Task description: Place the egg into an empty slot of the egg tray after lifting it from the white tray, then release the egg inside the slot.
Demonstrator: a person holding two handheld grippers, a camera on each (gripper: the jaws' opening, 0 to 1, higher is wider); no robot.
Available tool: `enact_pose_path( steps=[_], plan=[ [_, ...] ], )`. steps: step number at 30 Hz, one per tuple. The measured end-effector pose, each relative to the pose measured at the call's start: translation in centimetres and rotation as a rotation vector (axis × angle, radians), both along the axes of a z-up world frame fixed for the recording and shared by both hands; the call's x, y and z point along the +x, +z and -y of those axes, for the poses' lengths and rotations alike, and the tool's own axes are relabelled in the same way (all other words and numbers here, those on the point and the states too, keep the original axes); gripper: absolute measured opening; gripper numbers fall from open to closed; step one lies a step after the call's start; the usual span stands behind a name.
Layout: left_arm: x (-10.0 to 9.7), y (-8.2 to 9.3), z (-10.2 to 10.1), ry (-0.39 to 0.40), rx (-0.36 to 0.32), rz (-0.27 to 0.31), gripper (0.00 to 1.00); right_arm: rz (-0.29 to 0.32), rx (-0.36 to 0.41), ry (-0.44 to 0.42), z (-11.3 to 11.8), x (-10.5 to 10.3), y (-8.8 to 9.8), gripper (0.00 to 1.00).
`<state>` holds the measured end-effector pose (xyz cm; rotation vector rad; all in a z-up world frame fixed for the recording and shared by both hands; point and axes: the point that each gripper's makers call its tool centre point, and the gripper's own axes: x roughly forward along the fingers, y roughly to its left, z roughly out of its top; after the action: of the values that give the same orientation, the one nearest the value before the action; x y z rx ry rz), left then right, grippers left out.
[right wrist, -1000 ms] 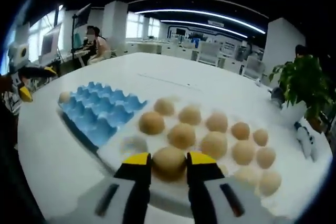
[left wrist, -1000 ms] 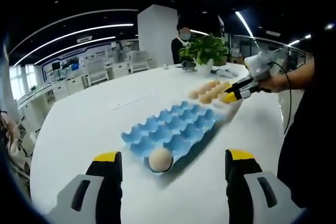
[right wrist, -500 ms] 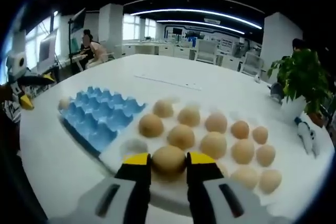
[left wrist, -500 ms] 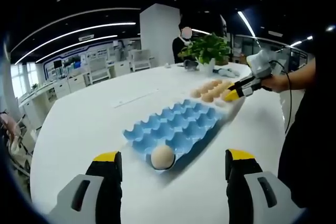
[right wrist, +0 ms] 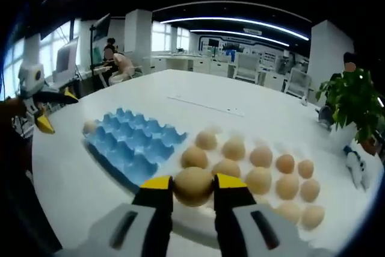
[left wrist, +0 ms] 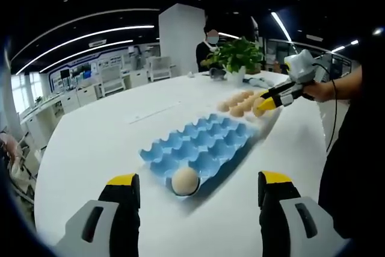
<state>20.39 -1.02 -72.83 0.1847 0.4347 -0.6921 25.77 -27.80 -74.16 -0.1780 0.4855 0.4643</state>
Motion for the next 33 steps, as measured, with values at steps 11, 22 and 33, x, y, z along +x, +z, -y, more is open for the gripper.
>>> enact_pose_path(
  steps=[11,22,33],
  plan=[
    [0.2,0.0,-0.2,-0.003,0.008,0.0,0.8,-0.002,0.028,0.159,-5.3,-0.5,-0.1,0.25],
    [0.4,0.0,-0.2,-0.005,0.007,0.0,0.8,0.014,0.036,0.356,-12.3,0.0,0.8,0.25],
    [0.5,-0.1,0.0,-0.011,0.005,-0.002,0.8,0.011,0.044,0.516,-18.7,-0.3,0.5,0.25]
  ],
)
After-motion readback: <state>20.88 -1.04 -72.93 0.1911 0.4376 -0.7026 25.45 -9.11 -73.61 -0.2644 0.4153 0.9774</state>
